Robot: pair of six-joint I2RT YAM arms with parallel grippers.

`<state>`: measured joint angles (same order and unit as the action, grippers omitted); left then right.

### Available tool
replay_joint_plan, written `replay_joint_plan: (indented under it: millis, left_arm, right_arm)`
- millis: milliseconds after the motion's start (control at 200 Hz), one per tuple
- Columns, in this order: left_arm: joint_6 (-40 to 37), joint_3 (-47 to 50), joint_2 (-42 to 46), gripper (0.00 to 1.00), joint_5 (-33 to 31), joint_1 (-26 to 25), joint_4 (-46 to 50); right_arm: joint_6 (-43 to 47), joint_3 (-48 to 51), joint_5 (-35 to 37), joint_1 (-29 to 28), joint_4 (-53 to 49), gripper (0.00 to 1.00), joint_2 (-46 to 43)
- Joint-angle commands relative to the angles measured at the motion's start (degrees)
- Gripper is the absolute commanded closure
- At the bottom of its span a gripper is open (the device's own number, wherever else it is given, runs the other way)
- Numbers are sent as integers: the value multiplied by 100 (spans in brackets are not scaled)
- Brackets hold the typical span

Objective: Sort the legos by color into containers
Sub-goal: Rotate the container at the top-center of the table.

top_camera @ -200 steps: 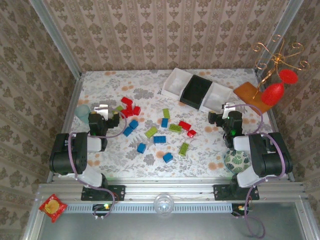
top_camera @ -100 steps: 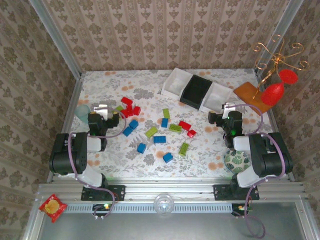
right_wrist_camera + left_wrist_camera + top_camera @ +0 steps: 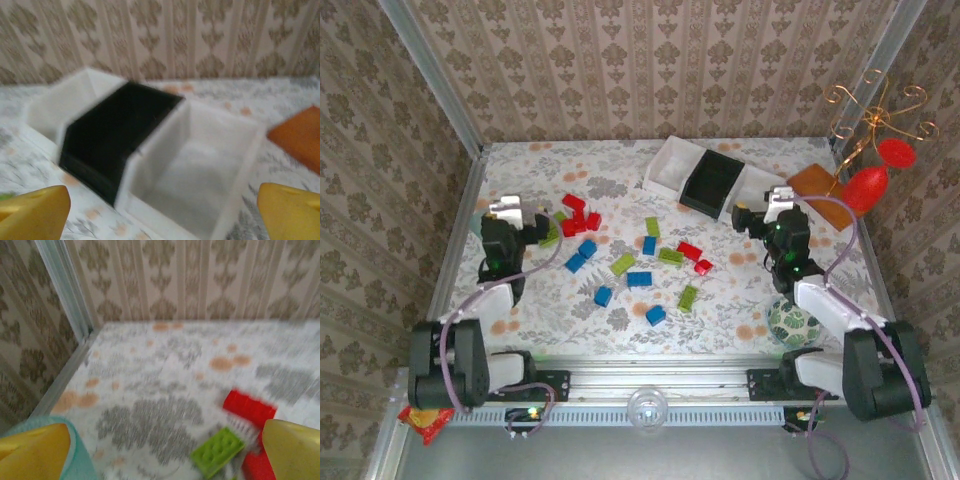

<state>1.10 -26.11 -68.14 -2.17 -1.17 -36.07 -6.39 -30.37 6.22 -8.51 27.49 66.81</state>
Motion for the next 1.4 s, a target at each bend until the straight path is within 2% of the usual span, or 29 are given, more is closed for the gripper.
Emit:
replay_joint_plan:
  millis: [0,85,210,305,400,610,715,790,980,1105,1330,1395]
  left_arm:
    - [898,-86,323,0,582,-65,629]
    - [1451,-120,495,0,852,-265,693]
    - [1831,-301,651,0,769,-1025,896]
    - [1781,-621,645,0,465,-1648,1420]
    - [1652,-887,620,0,308,-2016,1891]
    - [1705,-938,618,0,376,-2463,1904]
    - [1678,-936,574,0,337,-2716,1919]
    - [1667,-900,547,0,281,-2757,1916]
    - [1644,-789,477,0,222,-2801,2021]
    - [1717,-597,460,0,237,-2810,2010]
    - [1761,-392,477,0,169,-2813,2274]
    - [1779,-369,474,0,180,-2814,2372]
  right_arm:
    - [-440,-419,415,-623,-1020,5,118]
    - [-509,-1196,1460,-1234,-1729,4,712]
    - [-1472,-2293,1540,-1045,-2518,4,1863]
    - [-1744,-3042,1768,-1025,-3060,6,2592]
    - [-1852,-3631,1974,-914,-3517,6,3139]
    - [-2158,-4536,1396,-434,-3918,14,4256]
    - [-2298,-4932,682,-177,-4009,25,4807]
    - [-2245,-5208,521,-109,-4197,31,5056]
    - [-1810,-5591,502,-67,-4588,49,5294]
    - [-1504,-5780,52,-30,-4744,59,5433]
    - [-1109,-6310,-540,-114,-5091,71,5747]
    - [-1063,-6470,-637,-115,-5208,71,5842]
